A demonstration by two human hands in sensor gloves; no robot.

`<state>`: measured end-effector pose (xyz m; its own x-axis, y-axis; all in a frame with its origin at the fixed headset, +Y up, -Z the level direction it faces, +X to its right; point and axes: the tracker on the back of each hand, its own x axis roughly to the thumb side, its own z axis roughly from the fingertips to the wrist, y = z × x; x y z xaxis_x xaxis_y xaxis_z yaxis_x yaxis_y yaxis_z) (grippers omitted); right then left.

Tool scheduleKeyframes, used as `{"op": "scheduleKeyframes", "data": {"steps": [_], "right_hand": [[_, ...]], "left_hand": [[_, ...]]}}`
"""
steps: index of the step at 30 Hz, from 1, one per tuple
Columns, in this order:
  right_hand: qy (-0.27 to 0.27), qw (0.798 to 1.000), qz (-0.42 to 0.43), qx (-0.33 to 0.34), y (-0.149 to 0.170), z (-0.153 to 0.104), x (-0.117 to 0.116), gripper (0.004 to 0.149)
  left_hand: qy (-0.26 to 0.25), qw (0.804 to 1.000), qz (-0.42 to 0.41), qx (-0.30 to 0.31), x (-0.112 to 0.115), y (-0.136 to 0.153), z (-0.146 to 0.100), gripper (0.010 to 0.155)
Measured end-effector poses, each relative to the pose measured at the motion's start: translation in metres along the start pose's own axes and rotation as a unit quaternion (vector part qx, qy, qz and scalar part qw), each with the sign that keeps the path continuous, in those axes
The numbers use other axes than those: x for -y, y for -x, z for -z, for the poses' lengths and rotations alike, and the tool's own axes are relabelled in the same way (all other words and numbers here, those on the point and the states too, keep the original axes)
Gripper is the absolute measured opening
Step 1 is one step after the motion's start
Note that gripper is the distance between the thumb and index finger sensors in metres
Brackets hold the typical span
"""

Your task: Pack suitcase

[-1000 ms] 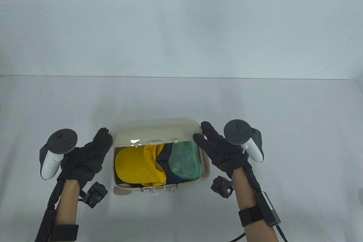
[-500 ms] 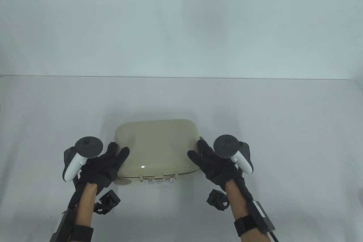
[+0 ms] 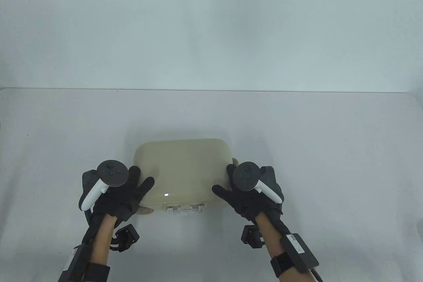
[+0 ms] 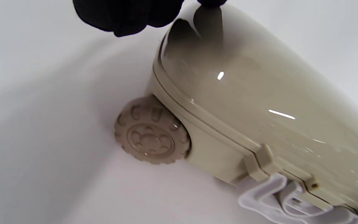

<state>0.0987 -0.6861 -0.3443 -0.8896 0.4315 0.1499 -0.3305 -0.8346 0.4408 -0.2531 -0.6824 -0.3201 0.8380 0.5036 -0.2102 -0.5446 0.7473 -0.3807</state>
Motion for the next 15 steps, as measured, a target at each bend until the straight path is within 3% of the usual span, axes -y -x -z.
{"op": "scheduleKeyframes", "data": {"steps": [5, 8, 11, 15], "right_hand": [[0.083, 0.995, -0.048, 0.038, -0.011, -0.026, 0.013, 0.090], [0.104, 0.990, -0.072, 0.056, -0.015, -0.037, 0.016, 0.083], [0.070, 0.992, -0.053, 0.085, -0.015, -0.043, 0.007, 0.079], [-0.017, 0.996, 0.012, 0.088, -0.006, -0.033, -0.017, 0.076]], "left_hand": [[-0.054, 0.998, 0.042, -0.005, -0.024, -0.011, 0.008, 0.090], [-0.082, 0.994, 0.077, 0.007, -0.033, -0.023, 0.019, 0.091], [-0.076, 0.991, 0.104, 0.027, -0.034, -0.034, 0.036, 0.092], [-0.031, 0.993, 0.113, 0.018, -0.029, -0.033, 0.059, 0.095]]}}
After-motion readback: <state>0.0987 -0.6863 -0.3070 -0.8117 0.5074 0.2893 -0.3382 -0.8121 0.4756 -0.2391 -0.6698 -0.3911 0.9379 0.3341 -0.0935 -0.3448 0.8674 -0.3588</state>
